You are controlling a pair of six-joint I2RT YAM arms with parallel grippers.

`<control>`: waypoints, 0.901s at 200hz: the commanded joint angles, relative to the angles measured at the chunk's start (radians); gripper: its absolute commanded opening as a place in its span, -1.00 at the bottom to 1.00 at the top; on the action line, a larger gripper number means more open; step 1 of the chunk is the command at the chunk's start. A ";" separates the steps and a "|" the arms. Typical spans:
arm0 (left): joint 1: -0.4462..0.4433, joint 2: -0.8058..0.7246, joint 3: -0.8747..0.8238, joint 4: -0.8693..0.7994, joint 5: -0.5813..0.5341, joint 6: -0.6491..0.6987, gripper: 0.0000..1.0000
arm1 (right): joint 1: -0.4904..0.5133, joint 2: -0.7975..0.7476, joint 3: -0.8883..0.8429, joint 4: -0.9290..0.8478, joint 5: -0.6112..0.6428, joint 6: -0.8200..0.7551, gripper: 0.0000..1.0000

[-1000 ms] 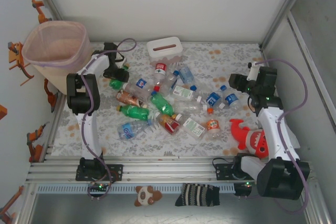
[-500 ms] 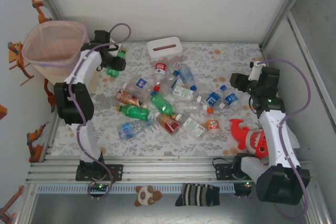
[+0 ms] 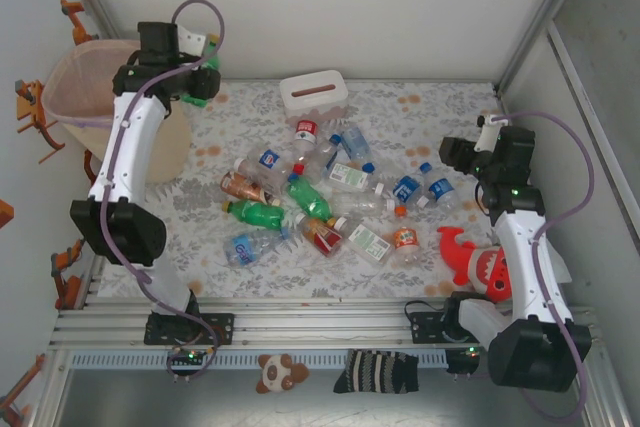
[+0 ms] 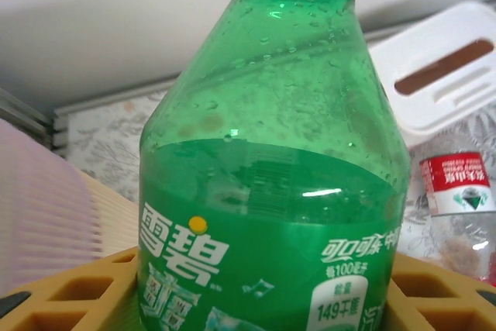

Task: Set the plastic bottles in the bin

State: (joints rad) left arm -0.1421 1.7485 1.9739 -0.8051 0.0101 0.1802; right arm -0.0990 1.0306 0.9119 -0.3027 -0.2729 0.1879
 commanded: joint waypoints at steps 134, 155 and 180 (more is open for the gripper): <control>0.261 0.130 0.286 -0.235 -0.020 0.037 0.00 | -0.001 0.001 0.050 -0.008 -0.035 0.018 0.31; 0.295 0.176 0.311 -0.275 -0.002 0.033 -0.01 | -0.002 0.000 0.050 -0.010 -0.034 0.017 0.30; 0.329 0.224 0.330 -0.310 0.039 0.028 -0.02 | -0.001 0.003 0.051 -0.012 -0.035 0.018 0.30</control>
State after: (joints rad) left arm 0.1570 1.9442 2.2658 -1.0161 0.0017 0.1940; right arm -0.0990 1.0321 0.9306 -0.3027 -0.2966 0.1951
